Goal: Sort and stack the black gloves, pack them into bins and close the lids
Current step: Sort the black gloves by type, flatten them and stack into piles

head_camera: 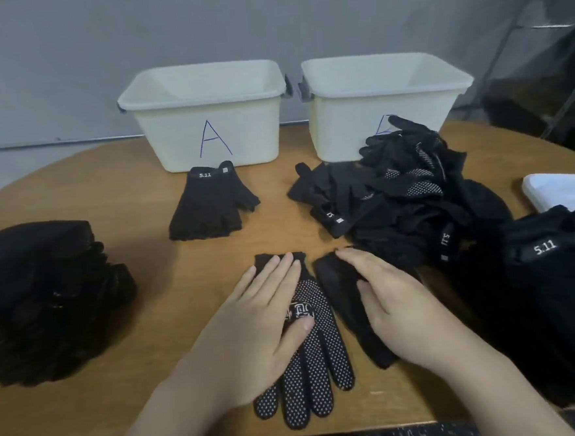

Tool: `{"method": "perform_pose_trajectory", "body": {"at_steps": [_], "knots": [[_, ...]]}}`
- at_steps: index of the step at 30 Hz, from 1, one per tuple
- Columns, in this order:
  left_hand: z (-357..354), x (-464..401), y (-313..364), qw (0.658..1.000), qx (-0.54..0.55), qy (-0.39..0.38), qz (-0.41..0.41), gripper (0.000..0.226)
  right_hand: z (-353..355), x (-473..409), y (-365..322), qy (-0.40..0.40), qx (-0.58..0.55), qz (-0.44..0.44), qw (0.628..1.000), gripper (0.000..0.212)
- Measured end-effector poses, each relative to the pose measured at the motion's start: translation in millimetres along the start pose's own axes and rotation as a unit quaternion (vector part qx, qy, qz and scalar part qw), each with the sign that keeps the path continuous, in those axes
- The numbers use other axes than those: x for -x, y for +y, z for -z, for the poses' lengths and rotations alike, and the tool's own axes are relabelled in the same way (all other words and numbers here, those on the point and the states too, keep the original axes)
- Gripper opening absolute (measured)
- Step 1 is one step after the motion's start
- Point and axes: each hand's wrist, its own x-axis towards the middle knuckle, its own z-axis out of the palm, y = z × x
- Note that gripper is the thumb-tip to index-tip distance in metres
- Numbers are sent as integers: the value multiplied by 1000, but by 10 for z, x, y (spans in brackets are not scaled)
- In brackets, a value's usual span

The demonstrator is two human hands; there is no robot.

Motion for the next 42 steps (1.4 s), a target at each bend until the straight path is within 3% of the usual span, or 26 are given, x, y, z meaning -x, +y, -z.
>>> {"method": "perform_pose_trajectory", "body": {"at_steps": [6, 11, 15, 17, 20, 22, 27, 30, 35, 42], "knots": [[131, 244, -406, 999, 18, -17, 48, 66, -49, 22, -59, -4, 29, -10, 1000, 49], [188, 408, -647, 995, 20, 15, 94, 83, -220, 26, -265, 7, 34, -8, 999, 50], [196, 403, -378, 994, 28, 76, 72, 74, -218, 36, -427, -3, -55, -8, 998, 51], [163, 358, -157, 995, 45, 86, 38, 69, -78, 22, -474, 37, -93, 14, 995, 46], [94, 230, 117, 996, 59, 67, 5, 67, 150, -50, -334, 158, -43, 60, 985, 37], [50, 127, 229, 997, 56, 44, 2, 68, 233, -116, -186, 190, -3, 54, 980, 33], [-17, -39, 156, 1000, 13, 27, -6, 65, 228, -396, -67, 212, 30, 38, 976, 34], [8, -33, 29, 1000, 18, 12, -14, 77, 189, -595, -122, 216, 69, 42, 973, 43], [48, -25, -117, 998, 61, 12, -17, 78, 38, -866, -220, 180, 149, -7, 972, 61], [122, -50, -219, 989, 137, 54, 3, 63, -102, -1023, -141, 249, 110, 8, 962, 13]]}}
